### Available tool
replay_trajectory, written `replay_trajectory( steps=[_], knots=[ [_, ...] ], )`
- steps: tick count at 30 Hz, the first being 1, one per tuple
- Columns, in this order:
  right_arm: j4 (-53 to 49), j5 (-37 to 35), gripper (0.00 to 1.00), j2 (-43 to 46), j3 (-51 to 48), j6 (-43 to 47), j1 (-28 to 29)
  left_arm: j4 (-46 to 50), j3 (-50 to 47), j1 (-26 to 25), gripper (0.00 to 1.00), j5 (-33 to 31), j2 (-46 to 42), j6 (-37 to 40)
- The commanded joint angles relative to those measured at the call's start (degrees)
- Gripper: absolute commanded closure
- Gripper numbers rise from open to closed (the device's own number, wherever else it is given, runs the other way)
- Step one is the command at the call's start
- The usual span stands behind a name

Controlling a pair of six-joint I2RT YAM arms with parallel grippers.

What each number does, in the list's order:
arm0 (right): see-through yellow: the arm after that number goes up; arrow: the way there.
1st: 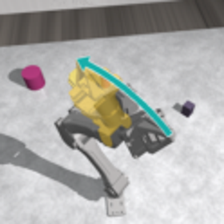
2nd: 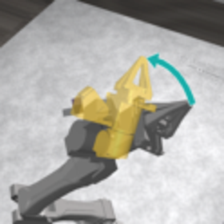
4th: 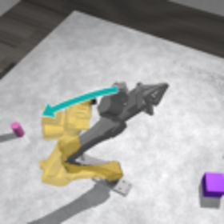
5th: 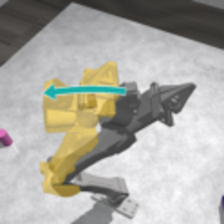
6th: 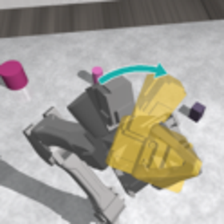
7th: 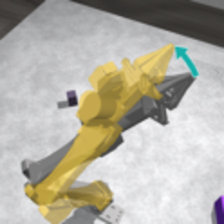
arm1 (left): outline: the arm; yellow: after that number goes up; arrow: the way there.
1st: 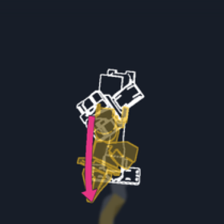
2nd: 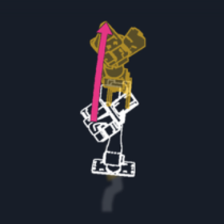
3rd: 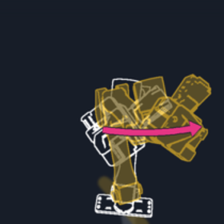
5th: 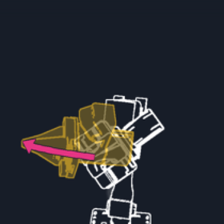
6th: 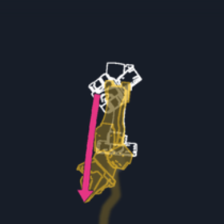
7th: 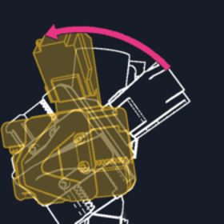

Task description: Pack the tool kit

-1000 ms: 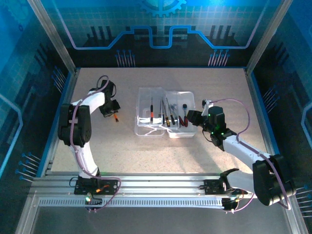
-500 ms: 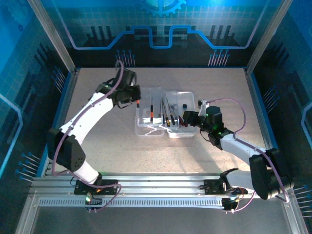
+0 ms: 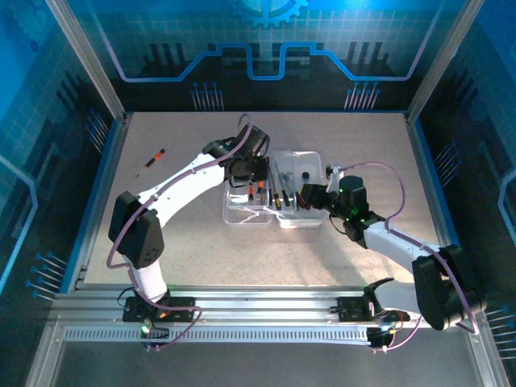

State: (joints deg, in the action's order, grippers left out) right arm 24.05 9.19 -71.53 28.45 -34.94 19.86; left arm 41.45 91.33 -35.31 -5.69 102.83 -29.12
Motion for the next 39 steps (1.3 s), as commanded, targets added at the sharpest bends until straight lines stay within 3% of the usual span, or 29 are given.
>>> replay_trajectory(
  steps=[1, 13, 19, 22, 28, 34, 39],
  knots=[
    [0.39, -1.10, 0.61, 1.40, -0.40, 1.10, 0.71, 2.23, 1.12, -0.57, 0.98, 0.15, 1.84, -1.54],
    [0.00, -1.28, 0.61, 1.26, -0.14, 1.27, 0.72, 3.37, 0.34, -0.99, 0.92, -3.36, 2.82, -3.31],
    [0.08, -1.46, 0.61, 1.27, -0.23, 1.19, 0.76, 3.99, 0.86, -0.99, 0.79, -3.70, 2.12, -3.04],
    [0.06, -1.63, 0.61, 1.36, -0.28, 1.19, 0.77, 4.32, 1.13, -0.99, 0.63, -4.11, 1.28, -3.04],
    [0.26, -1.72, 0.61, 1.34, -0.41, 0.71, 0.79, 4.40, 1.79, 0.38, 0.45, -8.52, -2.61, -0.67],
    [-0.19, -2.28, 0.61, 2.00, -0.52, 0.75, 0.80, 3.88, 0.50, 10.66, 0.30, -8.71, -7.77, 1.45],
    [-0.30, -2.34, 0.60, 1.90, -0.40, 0.83, 0.77, -0.82, -2.63, 25.33, 0.13, -9.89, -8.35, 2.27]
  ],
)
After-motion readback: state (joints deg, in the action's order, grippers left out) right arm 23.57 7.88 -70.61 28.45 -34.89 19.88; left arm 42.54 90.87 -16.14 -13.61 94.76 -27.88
